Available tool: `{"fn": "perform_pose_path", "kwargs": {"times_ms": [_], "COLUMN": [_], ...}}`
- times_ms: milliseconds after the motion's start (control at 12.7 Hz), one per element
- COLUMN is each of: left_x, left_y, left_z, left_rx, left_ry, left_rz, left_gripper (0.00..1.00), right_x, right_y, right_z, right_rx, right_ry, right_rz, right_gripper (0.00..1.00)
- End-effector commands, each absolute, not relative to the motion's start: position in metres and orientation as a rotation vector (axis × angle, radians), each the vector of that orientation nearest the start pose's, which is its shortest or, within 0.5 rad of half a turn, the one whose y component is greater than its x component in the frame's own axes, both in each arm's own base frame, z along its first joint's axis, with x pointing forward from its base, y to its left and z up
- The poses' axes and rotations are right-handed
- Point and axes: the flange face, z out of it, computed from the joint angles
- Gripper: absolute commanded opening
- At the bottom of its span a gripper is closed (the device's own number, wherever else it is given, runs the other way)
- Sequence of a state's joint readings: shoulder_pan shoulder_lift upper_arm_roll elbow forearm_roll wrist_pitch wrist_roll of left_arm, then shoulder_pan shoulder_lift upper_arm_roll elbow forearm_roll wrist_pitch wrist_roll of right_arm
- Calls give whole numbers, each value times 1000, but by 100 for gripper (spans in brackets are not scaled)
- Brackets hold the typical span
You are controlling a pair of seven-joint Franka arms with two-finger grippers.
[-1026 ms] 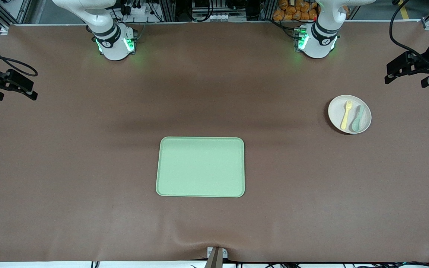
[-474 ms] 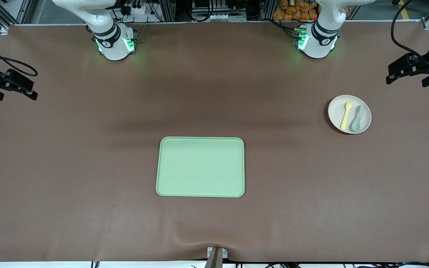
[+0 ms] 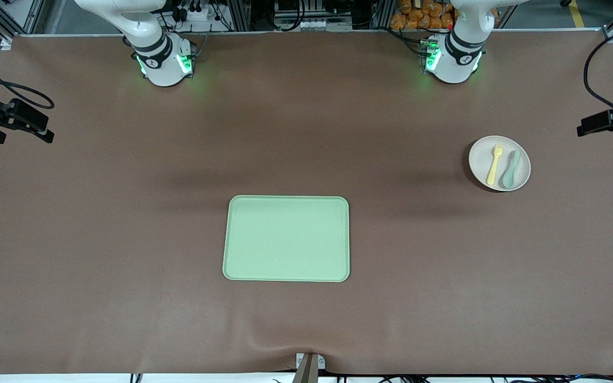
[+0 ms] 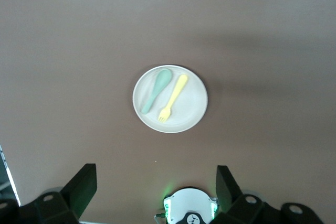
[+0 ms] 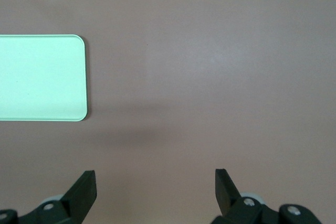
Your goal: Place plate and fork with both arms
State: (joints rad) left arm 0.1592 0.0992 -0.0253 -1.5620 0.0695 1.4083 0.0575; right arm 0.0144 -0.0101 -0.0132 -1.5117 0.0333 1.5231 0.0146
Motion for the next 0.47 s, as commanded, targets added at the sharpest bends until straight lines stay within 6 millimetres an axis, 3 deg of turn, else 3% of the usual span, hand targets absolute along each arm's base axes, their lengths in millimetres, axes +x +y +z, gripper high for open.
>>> {"fn": "perform_pose_path", "kwargs": {"times_ms": [0, 395], "left_x": [569, 557], "left_y": [122, 151], "left_z": [521, 440], "left_rx": [-3067, -3088], "left_ry": [-130, -59], "left_rz": [412, 418], "left_gripper": [100, 100], "right_x": [542, 542], "right_y": [4, 4], "right_z": [656, 655], "right_rx": [-3093, -3093], "right_ry": [5, 5], "right_rz": [-33, -31], "right_gripper": [100, 100]}}
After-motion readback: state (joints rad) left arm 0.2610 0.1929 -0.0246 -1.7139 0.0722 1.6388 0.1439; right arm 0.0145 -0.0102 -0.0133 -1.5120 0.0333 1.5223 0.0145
